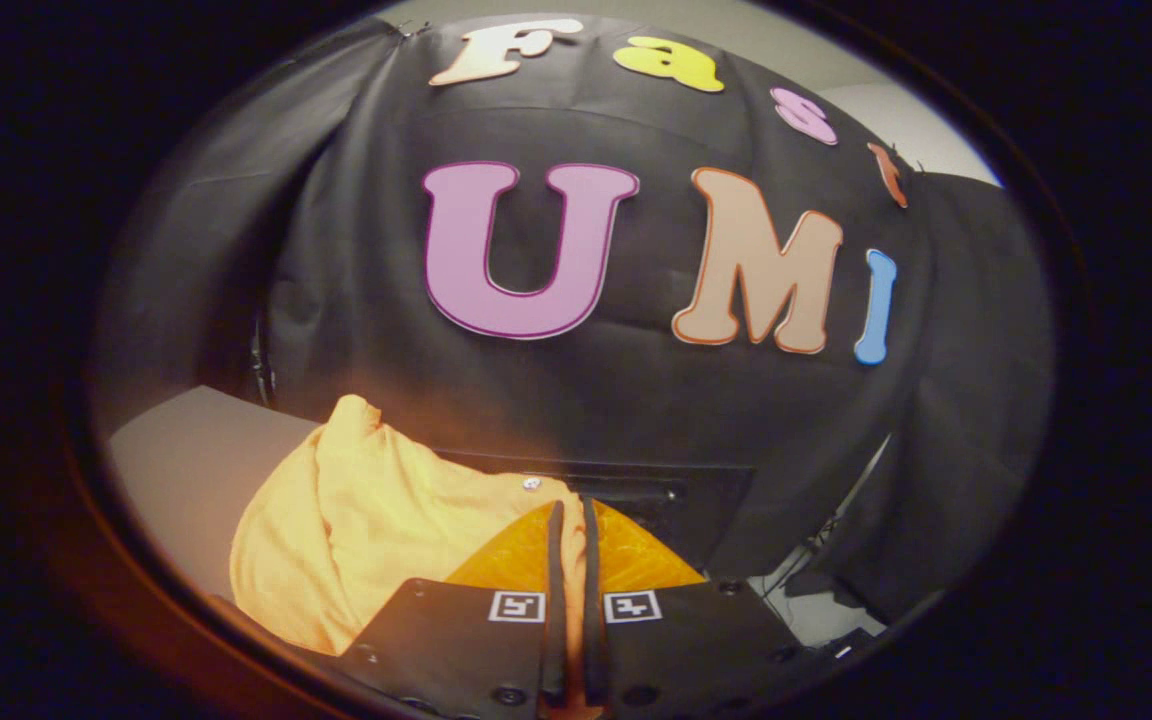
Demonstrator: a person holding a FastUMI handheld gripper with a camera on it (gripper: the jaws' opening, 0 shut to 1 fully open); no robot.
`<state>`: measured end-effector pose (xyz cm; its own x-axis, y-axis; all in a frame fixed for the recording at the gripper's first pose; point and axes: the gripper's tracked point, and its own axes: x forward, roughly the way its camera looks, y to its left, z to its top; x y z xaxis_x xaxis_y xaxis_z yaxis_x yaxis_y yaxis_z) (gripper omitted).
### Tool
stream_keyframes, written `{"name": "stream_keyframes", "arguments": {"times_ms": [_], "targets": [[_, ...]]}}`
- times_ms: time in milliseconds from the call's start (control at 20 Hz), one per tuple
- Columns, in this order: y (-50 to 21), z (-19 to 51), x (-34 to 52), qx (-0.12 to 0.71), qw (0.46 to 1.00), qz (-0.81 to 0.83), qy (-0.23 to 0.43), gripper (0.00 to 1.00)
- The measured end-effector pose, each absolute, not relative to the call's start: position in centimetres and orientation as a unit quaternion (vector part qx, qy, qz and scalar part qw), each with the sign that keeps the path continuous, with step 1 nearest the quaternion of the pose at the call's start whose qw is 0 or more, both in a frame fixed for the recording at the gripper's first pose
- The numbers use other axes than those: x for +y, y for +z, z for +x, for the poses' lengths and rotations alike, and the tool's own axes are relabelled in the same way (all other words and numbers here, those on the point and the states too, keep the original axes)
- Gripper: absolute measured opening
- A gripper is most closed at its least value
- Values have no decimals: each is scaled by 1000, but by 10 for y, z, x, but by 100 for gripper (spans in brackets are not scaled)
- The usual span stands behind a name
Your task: Put the clothes into the washing machine and then close the washing machine lid.
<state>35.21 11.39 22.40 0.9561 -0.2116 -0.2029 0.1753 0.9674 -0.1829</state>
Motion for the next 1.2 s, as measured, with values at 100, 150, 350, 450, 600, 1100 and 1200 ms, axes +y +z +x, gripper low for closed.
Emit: {"name": "stream_keyframes", "arguments": {"times_ms": [100, 150, 350, 450, 600, 1100, 1200], "targets": [[217, 351, 99, 115, 984, -81, -110, 7], [213, 352, 95, 118, 984, -79, -111, 7], [185, 357, 80, 143, 980, -70, -120, 8], [175, 357, 78, 149, 980, -63, -118, 8], [188, 357, 77, 131, 982, -62, -123, 3], [191, 351, 80, 127, 982, -79, -115, 3], [192, 351, 79, 125, 982, -76, -115, 3]]}}
